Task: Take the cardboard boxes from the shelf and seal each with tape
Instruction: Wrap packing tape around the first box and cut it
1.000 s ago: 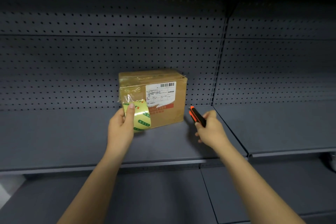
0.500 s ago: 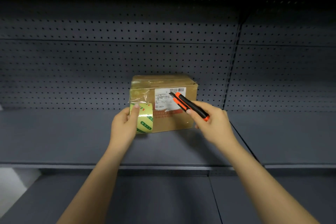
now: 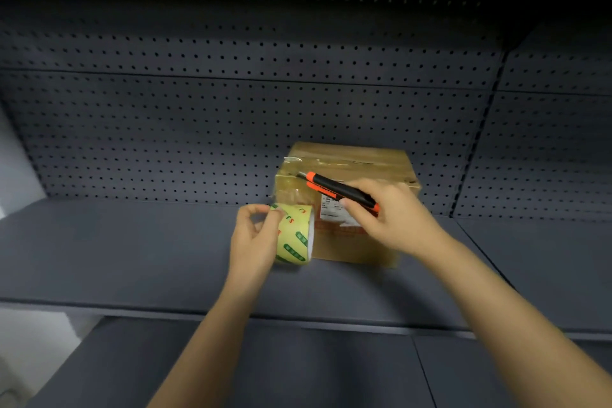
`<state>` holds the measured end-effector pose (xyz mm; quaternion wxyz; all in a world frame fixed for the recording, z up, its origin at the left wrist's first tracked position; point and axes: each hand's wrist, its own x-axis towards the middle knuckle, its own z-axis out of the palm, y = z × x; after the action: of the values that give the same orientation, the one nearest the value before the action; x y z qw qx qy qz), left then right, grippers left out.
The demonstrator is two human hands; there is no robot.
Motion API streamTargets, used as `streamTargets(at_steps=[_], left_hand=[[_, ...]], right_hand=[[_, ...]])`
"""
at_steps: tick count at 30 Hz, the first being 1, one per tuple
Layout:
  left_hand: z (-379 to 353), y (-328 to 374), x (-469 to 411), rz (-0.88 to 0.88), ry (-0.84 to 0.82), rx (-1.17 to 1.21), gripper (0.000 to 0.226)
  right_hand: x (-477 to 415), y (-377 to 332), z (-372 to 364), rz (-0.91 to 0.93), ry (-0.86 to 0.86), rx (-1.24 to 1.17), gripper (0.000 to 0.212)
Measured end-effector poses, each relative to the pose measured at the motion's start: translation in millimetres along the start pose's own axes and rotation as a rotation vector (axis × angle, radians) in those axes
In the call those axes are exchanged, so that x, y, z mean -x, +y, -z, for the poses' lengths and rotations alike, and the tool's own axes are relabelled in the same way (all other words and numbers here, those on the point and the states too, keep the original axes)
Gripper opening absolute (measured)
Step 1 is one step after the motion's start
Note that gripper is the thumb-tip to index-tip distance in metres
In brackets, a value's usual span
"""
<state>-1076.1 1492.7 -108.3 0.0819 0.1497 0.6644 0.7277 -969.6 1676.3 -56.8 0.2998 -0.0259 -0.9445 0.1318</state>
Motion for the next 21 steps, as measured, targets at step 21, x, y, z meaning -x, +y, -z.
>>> streamTargets(at_steps=[21], left_hand=[[-3.1, 1.5, -12.7, -0.03, -0.059, 0.041, 0.011]], right_hand=[[-28.0, -23.4, 6.7, 0.05, -0.043, 0.26, 0.044]])
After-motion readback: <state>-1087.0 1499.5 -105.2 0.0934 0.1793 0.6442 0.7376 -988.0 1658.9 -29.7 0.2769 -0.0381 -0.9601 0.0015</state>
